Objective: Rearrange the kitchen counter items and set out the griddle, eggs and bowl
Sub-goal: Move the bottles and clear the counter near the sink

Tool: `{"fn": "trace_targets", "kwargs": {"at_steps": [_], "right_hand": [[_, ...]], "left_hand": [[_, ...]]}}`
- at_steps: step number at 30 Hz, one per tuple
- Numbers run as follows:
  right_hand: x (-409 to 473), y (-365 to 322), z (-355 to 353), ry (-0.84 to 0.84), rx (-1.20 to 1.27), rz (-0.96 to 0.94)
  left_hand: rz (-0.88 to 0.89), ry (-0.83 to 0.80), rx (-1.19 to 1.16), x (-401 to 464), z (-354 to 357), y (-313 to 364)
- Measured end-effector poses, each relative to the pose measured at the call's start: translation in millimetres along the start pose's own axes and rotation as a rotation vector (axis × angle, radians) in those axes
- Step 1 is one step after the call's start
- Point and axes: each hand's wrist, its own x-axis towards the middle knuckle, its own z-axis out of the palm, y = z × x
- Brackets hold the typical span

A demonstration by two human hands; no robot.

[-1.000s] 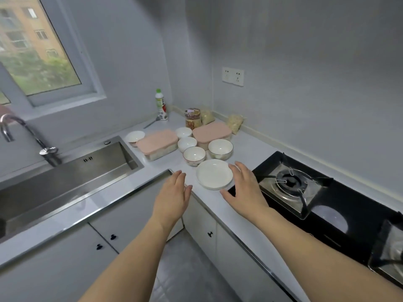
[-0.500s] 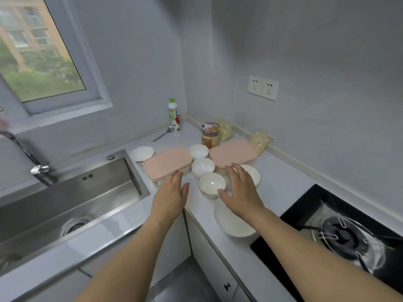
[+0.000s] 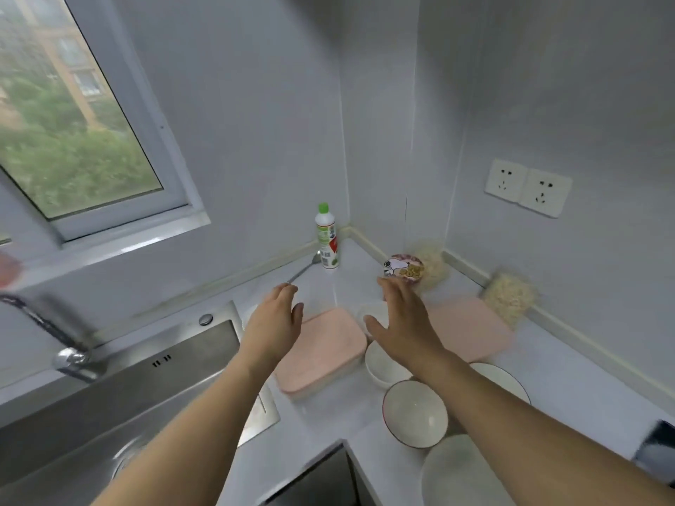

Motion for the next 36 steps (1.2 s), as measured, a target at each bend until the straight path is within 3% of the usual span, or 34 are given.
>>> {"fn": "trace_targets", "kwargs": {"at_steps": [11, 17, 26, 31, 36], "right_hand": [[197, -13, 55, 0.023, 0.099, 0.141], [275, -9, 99, 0.010, 0.240, 0.271], [347, 11, 164, 0.052, 0.417, 0.484], [362, 29, 197, 0.115, 0.508, 0.454], [366, 31, 208, 0.021, 0.444, 0.476]], "left_hand": [[-0.120, -0.115, -0.042, 195, 51, -102], [-0.180, -0.209, -0.079, 260, 102, -145], [-0.176, -0.399, -0.091, 326, 179, -166], [-0.118, -0.436, 0.023, 349, 216, -168], [-0.012, -0.407, 0.178, 350, 233, -164]]}}
